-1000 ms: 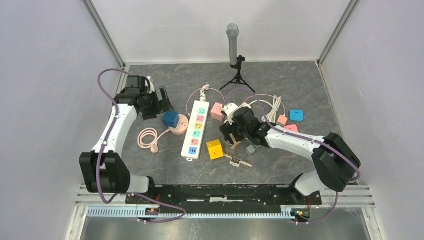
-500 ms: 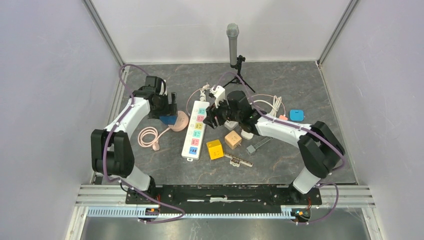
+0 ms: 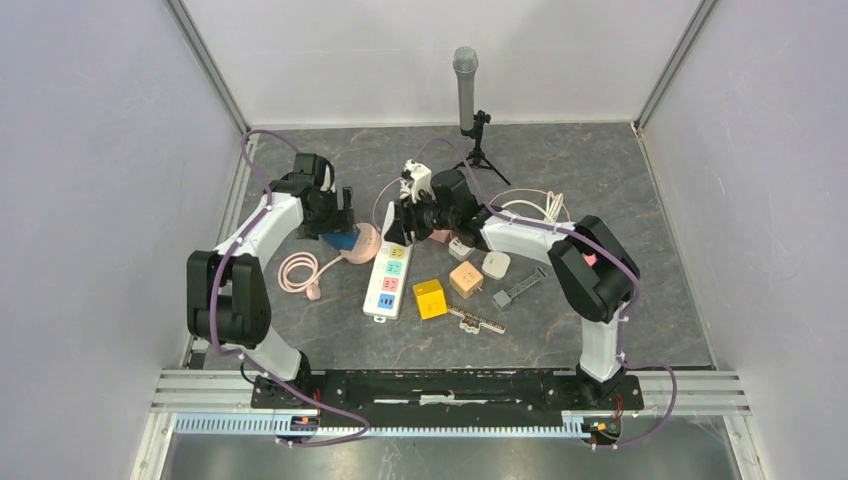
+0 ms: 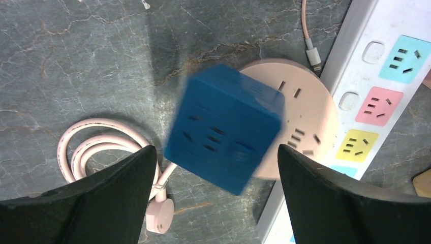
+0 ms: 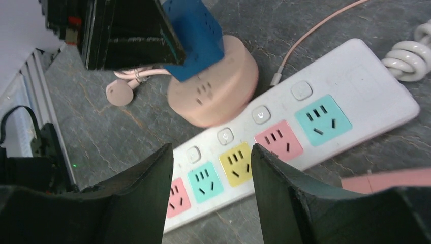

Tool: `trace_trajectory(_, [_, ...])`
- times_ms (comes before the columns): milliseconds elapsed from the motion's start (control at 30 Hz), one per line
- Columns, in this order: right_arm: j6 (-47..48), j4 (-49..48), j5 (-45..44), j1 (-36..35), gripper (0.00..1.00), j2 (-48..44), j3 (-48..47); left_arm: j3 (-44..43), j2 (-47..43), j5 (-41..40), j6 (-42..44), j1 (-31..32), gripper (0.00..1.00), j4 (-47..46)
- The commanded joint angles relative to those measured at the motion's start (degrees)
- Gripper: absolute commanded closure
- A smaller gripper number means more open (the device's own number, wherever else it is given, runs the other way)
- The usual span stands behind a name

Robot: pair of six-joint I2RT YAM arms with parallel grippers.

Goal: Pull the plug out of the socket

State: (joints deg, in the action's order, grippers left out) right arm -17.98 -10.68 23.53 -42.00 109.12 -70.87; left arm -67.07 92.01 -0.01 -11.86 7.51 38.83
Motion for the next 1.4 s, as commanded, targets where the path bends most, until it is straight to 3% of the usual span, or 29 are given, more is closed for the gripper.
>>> trace_trajectory(0, [-9.13, -2.35, 1.7, 0.08, 0.37, 4.0, -6.14, -2.16, -1.03, 0.36, -2.29, 0.23, 0.05, 1.32])
trace_trajectory(233, [-16.97, -5.84, 3.44, -0.34, 0.4, 8.96, -8.93, -3.7, -0.32, -1.71, -2.21, 0.23, 0.01, 2.44])
trace_trajectory(467, [-17.88, -6.43, 5.0, -1.49, 0.56, 13.33, -11.64, -5.39, 2.21, -4.94, -3.3, 0.25, 0.0, 3.97])
trace_trajectory(600, [-17.87, -7.23, 3.95, -1.81, 0.74, 14.27, -11.45, -6.26, 5.12, -4.6, -4.83, 0.23, 0.0, 3.93])
trace_trajectory(733, [-18.16, -8.07, 2.96, -1.86, 0.79, 15.35, -11.49, -6.77, 6.61, -3.12, -4.93, 0.23, 0.0, 4.41])
trace_trajectory(933, [-19.12, -8.55, 1.65, -2.21, 0.81, 18.21, -12.25, -6.66, 5.85, -0.27, -4.92, 0.23, 0.08, 4.61])
trace_trajectory(1200, [-21.44, -18.93, 4.14, -2.21, 0.8, 20.98, -13.0, -6.97, 5.78, -1.35, -5.8, 0.23, 0.32, 6.26])
trace_trajectory(1367, [-25.34, -24.34, 6.11, -2.21, 0.8, 22.77, -13.41, -7.75, 6.4, -1.74, -5.89, 0.23, 0.34, 7.17])
